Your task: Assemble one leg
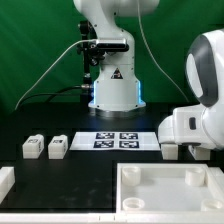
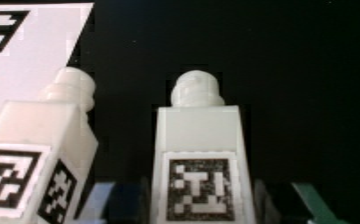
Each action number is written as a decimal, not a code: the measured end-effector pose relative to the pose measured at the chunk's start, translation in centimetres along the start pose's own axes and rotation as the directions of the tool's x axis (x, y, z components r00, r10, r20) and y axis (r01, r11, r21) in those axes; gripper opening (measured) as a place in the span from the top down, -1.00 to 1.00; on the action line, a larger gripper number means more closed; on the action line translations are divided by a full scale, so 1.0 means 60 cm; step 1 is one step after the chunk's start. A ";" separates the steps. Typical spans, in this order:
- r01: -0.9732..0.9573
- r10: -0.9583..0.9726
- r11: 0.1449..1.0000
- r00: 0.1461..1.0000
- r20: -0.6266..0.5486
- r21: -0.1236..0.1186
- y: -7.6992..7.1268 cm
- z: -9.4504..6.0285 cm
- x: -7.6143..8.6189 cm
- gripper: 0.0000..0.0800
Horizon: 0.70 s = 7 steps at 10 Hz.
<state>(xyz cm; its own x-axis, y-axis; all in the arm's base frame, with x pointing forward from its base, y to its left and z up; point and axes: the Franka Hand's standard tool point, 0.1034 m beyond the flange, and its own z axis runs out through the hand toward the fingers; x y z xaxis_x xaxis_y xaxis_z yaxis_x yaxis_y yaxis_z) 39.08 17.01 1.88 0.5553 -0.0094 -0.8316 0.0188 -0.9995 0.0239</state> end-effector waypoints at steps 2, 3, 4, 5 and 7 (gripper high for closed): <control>0.002 -0.002 1.000 1.000 -0.002 0.001 0.001 -0.002 0.000 0.28; 0.046 -0.046 0.999 0.998 -0.031 0.007 0.019 -0.042 -0.003 0.28; 0.040 -0.039 0.999 0.998 -0.048 0.014 0.034 -0.085 -0.021 0.28; 0.051 -0.050 0.998 0.997 -0.055 0.021 0.043 -0.118 -0.029 0.28; 0.070 -0.046 0.996 0.933 -0.356 0.054 0.059 -0.221 -0.041 0.28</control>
Offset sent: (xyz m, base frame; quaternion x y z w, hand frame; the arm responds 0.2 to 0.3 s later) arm 0.0493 -0.0265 0.0654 -0.0084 -0.0012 -0.0283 0.9996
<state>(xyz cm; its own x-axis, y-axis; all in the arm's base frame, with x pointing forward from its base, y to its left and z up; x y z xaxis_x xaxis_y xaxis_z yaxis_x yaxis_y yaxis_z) 48.77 13.89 11.37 0.8137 0.0476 -0.5793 0.0128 -0.9979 -0.0640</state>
